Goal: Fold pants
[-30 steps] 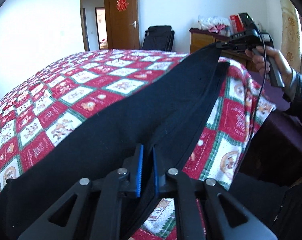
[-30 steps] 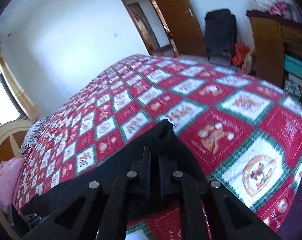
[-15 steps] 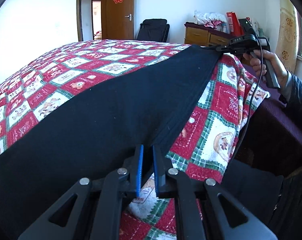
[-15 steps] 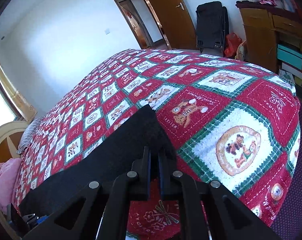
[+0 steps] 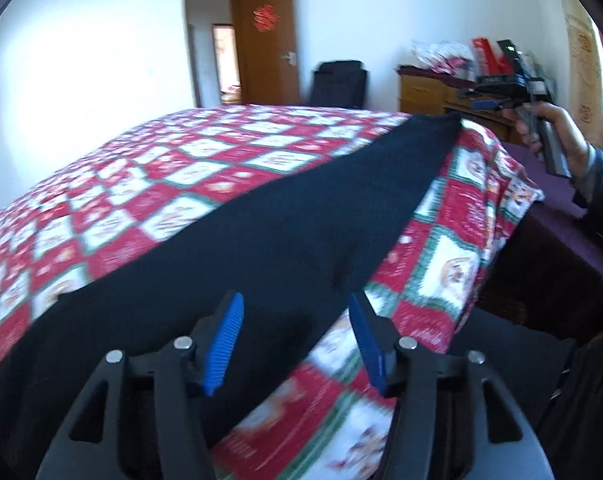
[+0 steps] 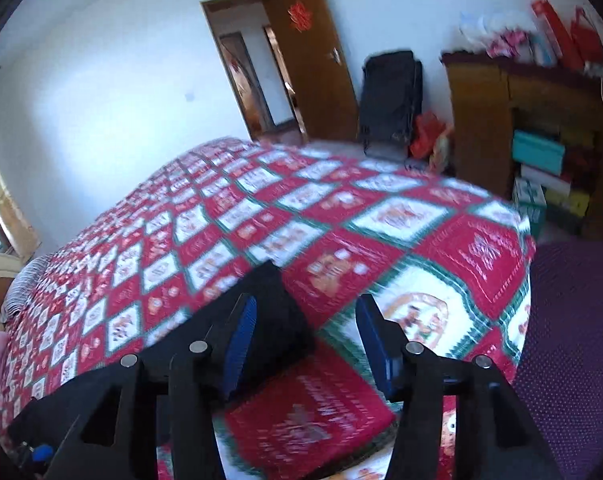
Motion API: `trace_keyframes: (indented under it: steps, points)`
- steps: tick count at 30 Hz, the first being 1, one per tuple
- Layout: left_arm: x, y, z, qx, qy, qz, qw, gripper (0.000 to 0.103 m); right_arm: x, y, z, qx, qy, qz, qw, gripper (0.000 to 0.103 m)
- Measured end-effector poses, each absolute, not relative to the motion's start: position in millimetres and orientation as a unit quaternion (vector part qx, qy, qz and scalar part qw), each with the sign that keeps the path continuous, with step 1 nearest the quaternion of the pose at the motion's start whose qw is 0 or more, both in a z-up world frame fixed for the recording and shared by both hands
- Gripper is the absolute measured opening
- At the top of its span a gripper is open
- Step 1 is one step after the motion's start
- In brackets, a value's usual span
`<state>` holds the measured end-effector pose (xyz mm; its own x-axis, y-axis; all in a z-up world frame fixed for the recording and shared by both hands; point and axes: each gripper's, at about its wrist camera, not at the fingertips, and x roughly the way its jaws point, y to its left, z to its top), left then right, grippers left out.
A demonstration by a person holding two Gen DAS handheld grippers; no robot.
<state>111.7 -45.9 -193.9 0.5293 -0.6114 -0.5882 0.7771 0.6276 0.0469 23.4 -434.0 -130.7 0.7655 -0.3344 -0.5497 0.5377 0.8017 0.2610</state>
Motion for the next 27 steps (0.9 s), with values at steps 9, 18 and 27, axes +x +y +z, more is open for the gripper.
trace_keyframes:
  steps: [9, 18, 27]
  points:
    - [146.7, 4.6, -210.3, 0.103, 0.303, -0.322, 0.891, 0.058, 110.1, -247.8, -166.9, 0.135, 0.356, 0.064, 0.922, 0.054]
    - [134.8, 14.4, -233.1, 0.104, 0.304, -0.324, 0.89, 0.065, 135.3, -108.9, -244.5, 0.024, 0.477, 0.189, 0.858, 0.053]
    - [127.9, 30.8, -227.6, 0.076, 0.302, -0.329, 0.892, 0.066, 130.2, -98.7, -219.3, 0.018, 0.447, 0.206, 0.871, 0.053]
